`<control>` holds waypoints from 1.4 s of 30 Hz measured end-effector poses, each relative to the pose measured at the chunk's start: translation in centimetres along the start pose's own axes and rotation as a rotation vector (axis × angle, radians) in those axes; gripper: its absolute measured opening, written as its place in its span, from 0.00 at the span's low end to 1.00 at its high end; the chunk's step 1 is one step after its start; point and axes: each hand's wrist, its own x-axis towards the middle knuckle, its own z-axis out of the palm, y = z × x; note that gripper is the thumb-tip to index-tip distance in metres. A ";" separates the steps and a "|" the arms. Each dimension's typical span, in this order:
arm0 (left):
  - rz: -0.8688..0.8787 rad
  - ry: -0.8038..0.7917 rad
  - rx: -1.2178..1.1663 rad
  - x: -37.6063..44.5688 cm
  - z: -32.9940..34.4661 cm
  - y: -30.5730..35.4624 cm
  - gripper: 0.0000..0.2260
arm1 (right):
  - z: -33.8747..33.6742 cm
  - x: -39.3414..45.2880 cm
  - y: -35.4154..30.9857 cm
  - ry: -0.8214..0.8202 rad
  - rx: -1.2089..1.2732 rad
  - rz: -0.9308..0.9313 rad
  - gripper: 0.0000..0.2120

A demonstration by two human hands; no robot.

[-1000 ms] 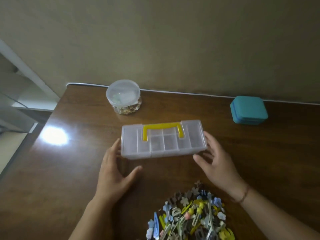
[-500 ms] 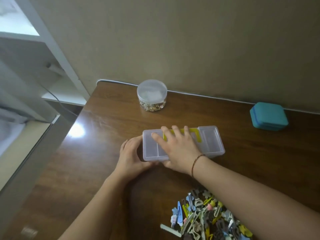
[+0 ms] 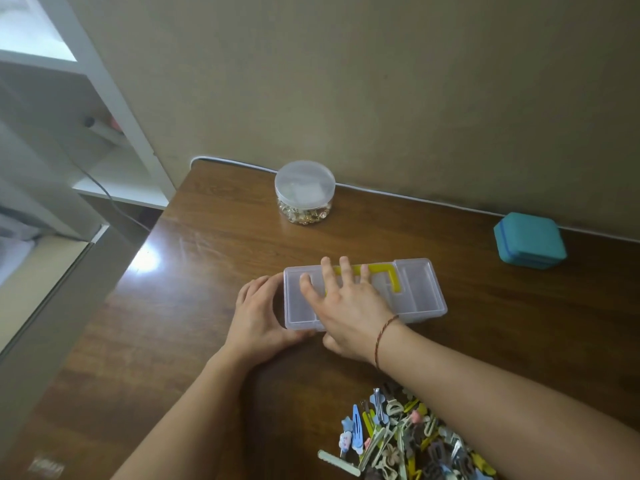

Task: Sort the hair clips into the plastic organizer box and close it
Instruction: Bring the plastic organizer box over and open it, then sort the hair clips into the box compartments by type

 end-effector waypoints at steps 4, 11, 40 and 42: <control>-0.015 -0.019 0.005 0.0 -0.1 0.1 0.44 | -0.3 0.0 -0.1 -0.005 0.017 0.015 0.45; -0.013 -0.041 0.027 0.2 -0.2 -0.1 0.45 | -3.0 -0.6 1.5 -0.039 0.082 -0.016 0.39; -0.028 -0.149 -0.027 -5.3 -0.8 1.0 0.58 | 8.3 -12.5 -3.0 0.145 0.227 -0.116 0.21; -0.030 -0.263 -0.088 -5.2 -1.9 0.6 0.57 | 9.0 -12.4 -3.0 0.177 0.179 -0.130 0.18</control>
